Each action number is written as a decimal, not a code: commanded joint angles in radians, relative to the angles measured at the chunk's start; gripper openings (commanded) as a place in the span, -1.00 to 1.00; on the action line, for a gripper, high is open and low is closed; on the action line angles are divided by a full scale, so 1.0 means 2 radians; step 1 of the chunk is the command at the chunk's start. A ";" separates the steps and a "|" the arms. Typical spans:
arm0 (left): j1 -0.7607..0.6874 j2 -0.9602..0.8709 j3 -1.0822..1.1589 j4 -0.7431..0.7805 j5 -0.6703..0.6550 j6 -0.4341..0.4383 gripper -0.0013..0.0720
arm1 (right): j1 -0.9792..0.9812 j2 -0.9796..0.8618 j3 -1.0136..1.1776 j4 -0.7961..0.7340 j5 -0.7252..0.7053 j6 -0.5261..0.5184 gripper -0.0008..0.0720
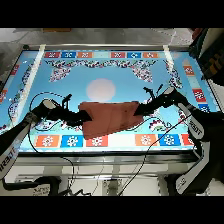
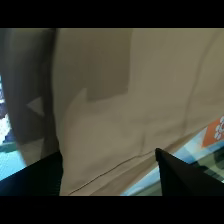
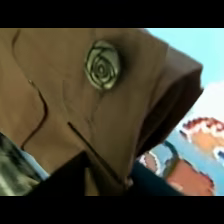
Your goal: Fold the clothes and pants, and hang the long-sleeved shirts on hangers.
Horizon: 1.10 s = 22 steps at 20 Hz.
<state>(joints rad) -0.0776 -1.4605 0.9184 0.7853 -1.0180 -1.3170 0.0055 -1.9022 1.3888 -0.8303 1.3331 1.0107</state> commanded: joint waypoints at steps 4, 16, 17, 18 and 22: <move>0.013 0.008 0.027 0.000 0.002 0.031 0.66 | 0.031 0.008 0.072 0.037 0.016 -0.002 -0.92; 0.084 0.243 0.142 0.000 0.010 0.079 0.66 | -0.158 0.254 0.181 -0.146 0.054 0.255 -0.92; 0.089 0.262 0.142 0.000 0.015 0.080 0.66 | -0.183 0.276 0.181 -0.169 0.067 0.267 -0.92; 0.093 0.279 0.142 0.000 0.016 0.091 0.66 | -0.210 0.299 0.181 -0.195 0.084 0.281 -0.92; 0.097 0.321 0.142 0.000 0.016 0.132 0.66 | -0.325 0.372 0.181 -0.297 0.159 0.291 -0.92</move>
<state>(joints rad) 0.1062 -0.8848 1.1999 0.7853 -0.9981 -1.1057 -0.4911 -1.2648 1.7473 -1.2499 1.5417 1.5433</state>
